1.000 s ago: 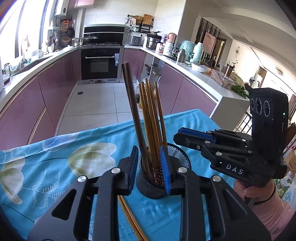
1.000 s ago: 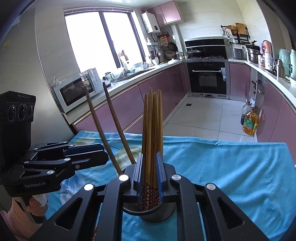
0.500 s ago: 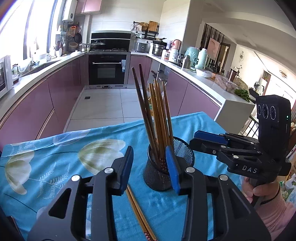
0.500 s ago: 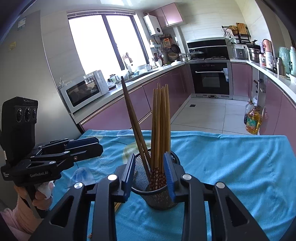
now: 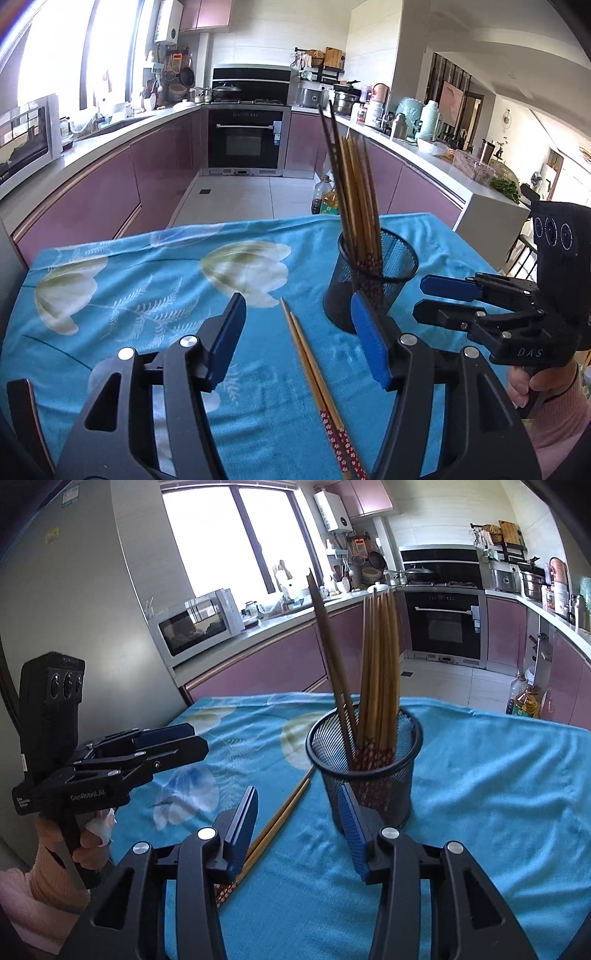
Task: Organize utensils
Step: 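Withdraw both open tools toward the last two chopsticks on the cloth, then close the left tool on one chopstick while the right tool grasps the other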
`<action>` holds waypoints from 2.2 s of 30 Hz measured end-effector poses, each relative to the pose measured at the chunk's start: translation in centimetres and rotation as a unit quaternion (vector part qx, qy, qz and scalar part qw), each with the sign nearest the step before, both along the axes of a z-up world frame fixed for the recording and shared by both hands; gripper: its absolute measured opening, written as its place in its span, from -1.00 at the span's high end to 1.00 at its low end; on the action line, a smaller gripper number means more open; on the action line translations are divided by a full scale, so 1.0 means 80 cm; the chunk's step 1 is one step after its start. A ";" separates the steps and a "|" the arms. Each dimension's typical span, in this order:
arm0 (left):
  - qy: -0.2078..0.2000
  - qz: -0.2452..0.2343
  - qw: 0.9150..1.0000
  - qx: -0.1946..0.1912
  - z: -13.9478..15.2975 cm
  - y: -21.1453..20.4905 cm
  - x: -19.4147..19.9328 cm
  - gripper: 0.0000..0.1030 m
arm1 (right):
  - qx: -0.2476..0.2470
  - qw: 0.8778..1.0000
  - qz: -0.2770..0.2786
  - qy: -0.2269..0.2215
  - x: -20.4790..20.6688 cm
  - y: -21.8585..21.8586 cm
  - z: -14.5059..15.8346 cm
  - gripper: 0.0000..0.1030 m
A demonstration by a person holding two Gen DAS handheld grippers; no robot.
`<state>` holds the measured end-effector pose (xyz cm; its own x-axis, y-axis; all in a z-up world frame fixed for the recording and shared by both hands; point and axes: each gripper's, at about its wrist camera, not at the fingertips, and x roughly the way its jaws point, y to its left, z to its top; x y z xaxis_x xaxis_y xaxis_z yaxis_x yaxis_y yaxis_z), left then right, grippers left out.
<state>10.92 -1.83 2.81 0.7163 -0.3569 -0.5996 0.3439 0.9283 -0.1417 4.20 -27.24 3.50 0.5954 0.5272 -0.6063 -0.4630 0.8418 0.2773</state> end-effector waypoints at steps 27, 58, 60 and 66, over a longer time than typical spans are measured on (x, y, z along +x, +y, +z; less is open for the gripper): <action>0.083 0.039 0.996 -0.005 -0.099 0.046 -0.025 -0.17 | -0.118 0.991 0.032 0.049 -0.027 0.095 -0.080 0.11; 0.112 -0.051 0.991 0.048 -0.131 -0.035 -0.016 0.35 | -0.090 0.992 0.003 0.088 -0.007 0.045 -0.080 0.36; 0.113 -0.047 0.991 0.048 -0.132 -0.034 -0.011 0.35 | -0.091 0.992 0.002 0.087 -0.003 0.047 -0.080 0.36; 0.118 -0.038 0.991 0.049 -0.132 -0.038 0.014 0.36 | -0.098 0.992 -0.001 0.083 0.009 0.056 -0.081 0.38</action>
